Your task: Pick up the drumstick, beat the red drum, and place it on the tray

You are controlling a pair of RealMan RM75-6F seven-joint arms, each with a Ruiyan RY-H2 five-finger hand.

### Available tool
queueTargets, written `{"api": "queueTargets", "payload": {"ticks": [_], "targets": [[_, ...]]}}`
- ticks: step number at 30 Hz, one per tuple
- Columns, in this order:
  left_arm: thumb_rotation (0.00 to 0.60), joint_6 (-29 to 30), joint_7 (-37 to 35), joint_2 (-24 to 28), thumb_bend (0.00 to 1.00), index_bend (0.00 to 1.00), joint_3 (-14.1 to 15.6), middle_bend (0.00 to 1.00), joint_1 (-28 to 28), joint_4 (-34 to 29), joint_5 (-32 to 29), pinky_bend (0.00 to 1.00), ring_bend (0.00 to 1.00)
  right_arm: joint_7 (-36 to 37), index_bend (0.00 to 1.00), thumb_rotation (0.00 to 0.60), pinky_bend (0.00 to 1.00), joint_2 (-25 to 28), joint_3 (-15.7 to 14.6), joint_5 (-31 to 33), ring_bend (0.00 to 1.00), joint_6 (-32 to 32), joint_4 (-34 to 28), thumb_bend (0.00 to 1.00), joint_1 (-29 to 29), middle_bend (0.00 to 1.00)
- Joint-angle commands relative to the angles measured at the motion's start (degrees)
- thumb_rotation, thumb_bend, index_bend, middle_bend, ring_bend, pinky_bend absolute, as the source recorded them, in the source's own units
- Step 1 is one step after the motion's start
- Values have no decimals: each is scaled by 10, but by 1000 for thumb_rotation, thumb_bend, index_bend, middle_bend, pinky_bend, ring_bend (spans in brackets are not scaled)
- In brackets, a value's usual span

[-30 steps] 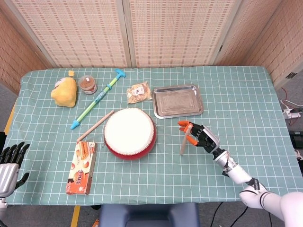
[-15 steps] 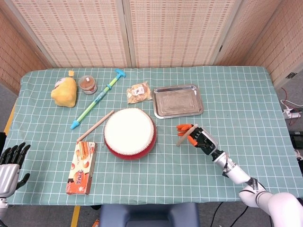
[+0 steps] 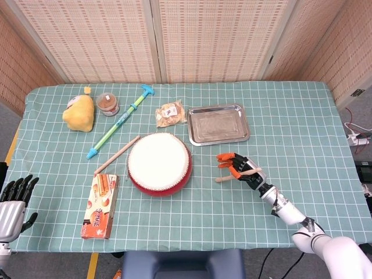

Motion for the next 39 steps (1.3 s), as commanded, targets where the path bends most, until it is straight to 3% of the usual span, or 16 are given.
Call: {"api": "queueTargets", "payload": {"ticks": [1,23,39], "targets": [[600,-1,0,0,242,0,0,0,0,0,-2,0,0,-8,385,600,275,-9,-3,0,226,-11,6,546,6,255],[600,-12,-1,-3,242,0,-2,0,-3,6,-11,0,0,-11,494,600,350,-44,-2,15,298,-100,23,547,58,318],[600,-14,1,-2,241,0,-2,0,-4,5,-14,0,0,1,517,600,397,-56,-14,7,331,-96,35,546,65,344]]}}
